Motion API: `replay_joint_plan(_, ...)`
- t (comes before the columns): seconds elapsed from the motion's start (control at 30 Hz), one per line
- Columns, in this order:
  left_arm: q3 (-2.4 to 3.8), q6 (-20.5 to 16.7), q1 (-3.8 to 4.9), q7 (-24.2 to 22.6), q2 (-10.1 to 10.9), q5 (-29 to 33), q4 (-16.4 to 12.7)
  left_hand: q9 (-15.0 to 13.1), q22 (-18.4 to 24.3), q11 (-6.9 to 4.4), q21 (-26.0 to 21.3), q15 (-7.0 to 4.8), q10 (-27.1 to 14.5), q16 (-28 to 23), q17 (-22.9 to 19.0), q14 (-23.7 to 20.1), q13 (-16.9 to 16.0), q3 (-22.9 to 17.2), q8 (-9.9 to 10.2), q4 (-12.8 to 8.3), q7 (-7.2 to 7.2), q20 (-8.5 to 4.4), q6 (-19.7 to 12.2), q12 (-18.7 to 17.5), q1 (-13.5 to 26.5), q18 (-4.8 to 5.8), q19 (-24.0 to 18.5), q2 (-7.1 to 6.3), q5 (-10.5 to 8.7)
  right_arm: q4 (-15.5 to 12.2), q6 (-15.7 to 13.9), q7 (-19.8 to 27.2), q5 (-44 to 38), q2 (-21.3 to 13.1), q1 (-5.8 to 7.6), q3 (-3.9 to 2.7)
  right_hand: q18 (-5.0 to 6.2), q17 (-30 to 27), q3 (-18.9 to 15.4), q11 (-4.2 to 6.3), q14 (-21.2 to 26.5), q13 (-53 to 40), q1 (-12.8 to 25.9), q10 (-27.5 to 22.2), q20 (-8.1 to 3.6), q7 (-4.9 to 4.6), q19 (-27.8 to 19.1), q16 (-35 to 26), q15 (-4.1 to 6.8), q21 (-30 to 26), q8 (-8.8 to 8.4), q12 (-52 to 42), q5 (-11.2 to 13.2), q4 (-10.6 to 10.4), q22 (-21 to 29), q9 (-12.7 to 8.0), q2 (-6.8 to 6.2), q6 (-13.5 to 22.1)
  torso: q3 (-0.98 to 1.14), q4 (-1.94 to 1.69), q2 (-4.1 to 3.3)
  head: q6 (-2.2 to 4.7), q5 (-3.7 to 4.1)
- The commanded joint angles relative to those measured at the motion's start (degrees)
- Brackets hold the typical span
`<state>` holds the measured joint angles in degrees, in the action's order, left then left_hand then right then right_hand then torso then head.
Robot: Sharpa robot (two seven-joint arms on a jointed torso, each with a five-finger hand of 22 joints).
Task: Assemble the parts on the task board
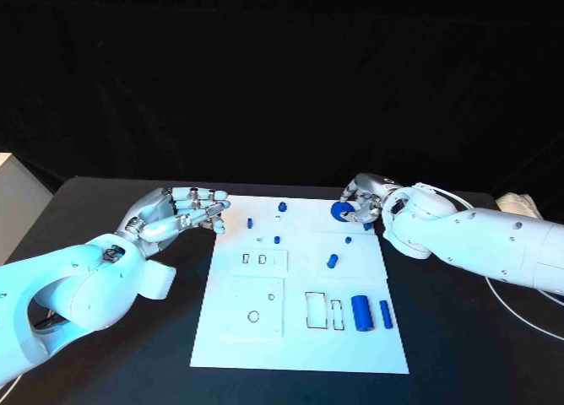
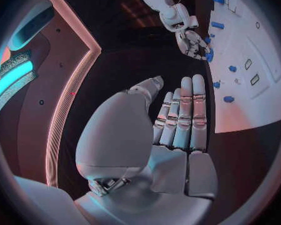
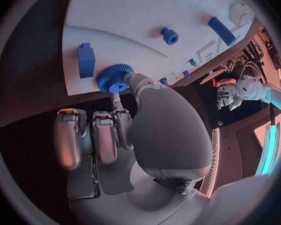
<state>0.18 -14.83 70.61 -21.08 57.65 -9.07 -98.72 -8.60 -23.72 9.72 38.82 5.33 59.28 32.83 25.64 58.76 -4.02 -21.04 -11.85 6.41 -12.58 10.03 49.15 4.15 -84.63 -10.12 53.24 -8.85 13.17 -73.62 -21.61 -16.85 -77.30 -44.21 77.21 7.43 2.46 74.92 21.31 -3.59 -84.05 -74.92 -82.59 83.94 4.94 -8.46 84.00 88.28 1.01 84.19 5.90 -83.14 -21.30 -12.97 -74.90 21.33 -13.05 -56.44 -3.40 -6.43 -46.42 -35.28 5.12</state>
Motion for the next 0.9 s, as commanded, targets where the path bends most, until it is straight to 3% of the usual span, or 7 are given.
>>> replay_joint_plan(0.03,0.03,1.44,0.07,0.13,-0.14,-0.24,-0.02,-0.01,-0.07,0.16,0.41,0.14,-0.44,0.33,0.04,-0.4,-0.05,-0.24,0.21,0.07,-1.27,0.2,-0.33,0.04,0.55,-0.17,-0.14,0.18,-0.07,-0.32,0.55,-0.27,-2.71,-0.04,-0.3,0.21,-0.7,11.19,1.48,0.39,-5.13,-9.57,-0.28,1.5,-0.11,0.27,3.08,0.37,0.03,0.31,0.7,-0.39,0.39,0.42,-8.35,0.36,0.03,-0.99,-0.01,-0.01,0.03,0.02,-0.03)
replay_joint_plan(0.37,0.03,1.58,0.07,0.42,-0.25,-0.35,0.1,-0.02,-0.17,0.17,0.56,0.13,-0.55,0.4,0.05,-0.48,-0.05,-0.36,0.24,0.01,-1.28,0.22,-0.41,0.05,0.52,-0.2,-0.28,0.18,-0.07,-3.7,-4.52,0.84,-8.74,-0.34,-0.28,0.17,-0.8,11.34,3.7,0.98,-5.16,-10.31,1.76,2.24,-0.53,1.0,3.24,0.41,0.59,0.68,1.97,-1.18,0.53,0.96,-8.87,0.88,-0.89,-2.89,-0.05,-0.14,0.05,0.16,0.26)
replay_joint_plan(0.53,0.03,1.59,0.07,0.54,-0.29,-0.42,0.12,-0.02,-0.17,0.17,0.56,0.13,-0.55,0.4,0.05,-0.48,-0.05,-0.36,0.24,0.01,-1.28,0.22,-0.41,0.05,0.52,-0.2,-0.28,0.18,-0.07,-5.98,-6.82,1.21,-12.04,-0.25,-0.12,0.08,-0.86,11.48,3.9,1.06,-5.19,-10.5,2.15,2.41,-0.62,1.1,3.34,0.46,0.68,0.86,2.13,-1.39,0.66,1.07,-9.11,0.96,-1.16,-3.11,-0.08,-0.02,0.08,0.31,0.11)
replay_joint_plan(0.9,0.03,1.59,0.07,0.76,-0.46,-0.45,0.05,-0.03,-0.25,0.17,0.69,0.13,-0.59,0.45,0.05,-0.53,-0.05,-0.43,0.25,-0.07,-1.29,0.23,-0.44,0.07,0.45,-0.21,-0.36,0.15,-0.08,-10.12,-8.78,1.14,-18.97,3.03,0.02,0.0,-1.06,11.65,4.16,1.16,-5.23,-10.64,2.59,2.56,-0.74,1.2,3.68,0.52,0.79,1.5,2.27,-1.54,1.14,1.21,-9.89,1.02,-1.38,-3.27,-0.1,-0.06,0.02,0.32,-0.18)
